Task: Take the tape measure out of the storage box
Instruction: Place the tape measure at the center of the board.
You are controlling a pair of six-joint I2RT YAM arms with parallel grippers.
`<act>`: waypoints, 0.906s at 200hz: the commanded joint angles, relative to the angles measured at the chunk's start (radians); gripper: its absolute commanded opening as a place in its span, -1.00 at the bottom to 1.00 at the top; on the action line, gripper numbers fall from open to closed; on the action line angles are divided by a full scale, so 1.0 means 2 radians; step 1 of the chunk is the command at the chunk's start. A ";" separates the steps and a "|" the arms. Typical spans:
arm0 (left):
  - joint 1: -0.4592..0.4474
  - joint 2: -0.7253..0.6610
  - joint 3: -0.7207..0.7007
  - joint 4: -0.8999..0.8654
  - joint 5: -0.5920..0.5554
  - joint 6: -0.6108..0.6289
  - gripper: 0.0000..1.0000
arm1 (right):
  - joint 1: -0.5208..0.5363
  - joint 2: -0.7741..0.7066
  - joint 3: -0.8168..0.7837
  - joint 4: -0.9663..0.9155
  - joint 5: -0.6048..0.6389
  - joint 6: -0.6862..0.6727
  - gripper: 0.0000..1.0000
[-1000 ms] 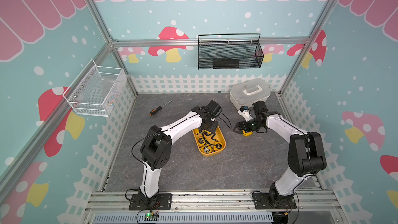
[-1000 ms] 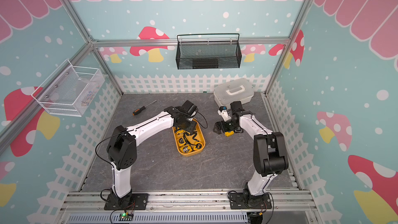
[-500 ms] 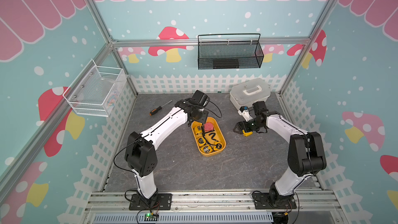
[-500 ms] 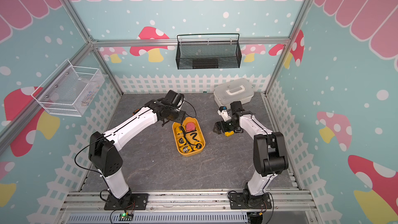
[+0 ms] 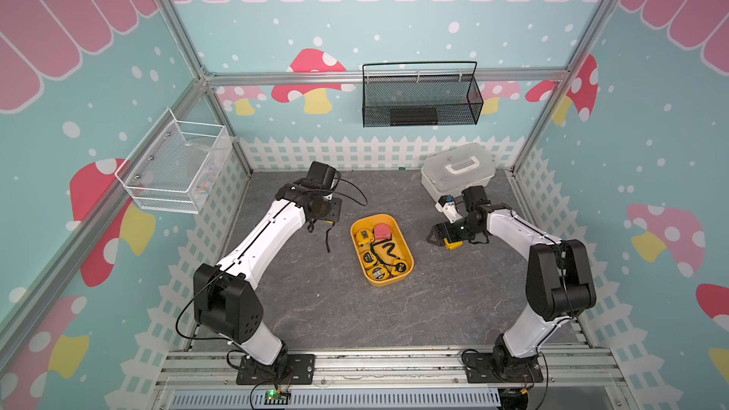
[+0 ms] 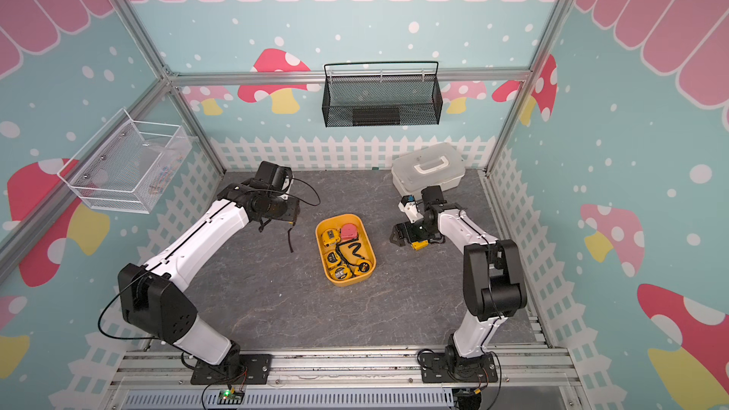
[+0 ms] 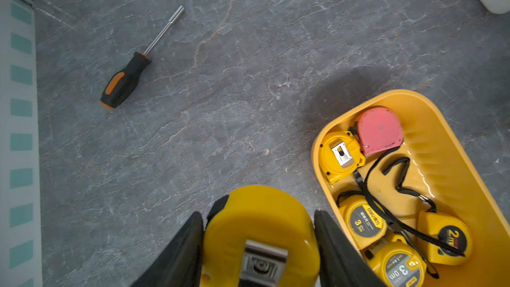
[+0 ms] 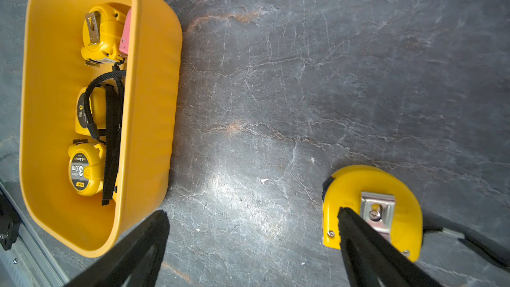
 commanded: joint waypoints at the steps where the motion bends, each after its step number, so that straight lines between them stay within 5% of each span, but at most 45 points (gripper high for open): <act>1: 0.008 -0.004 -0.027 -0.002 -0.001 0.005 0.07 | 0.002 0.011 0.001 -0.009 -0.010 -0.003 0.92; 181: 0.050 0.088 -0.160 0.122 0.049 -0.054 0.07 | 0.002 0.010 0.001 -0.010 -0.012 -0.003 0.92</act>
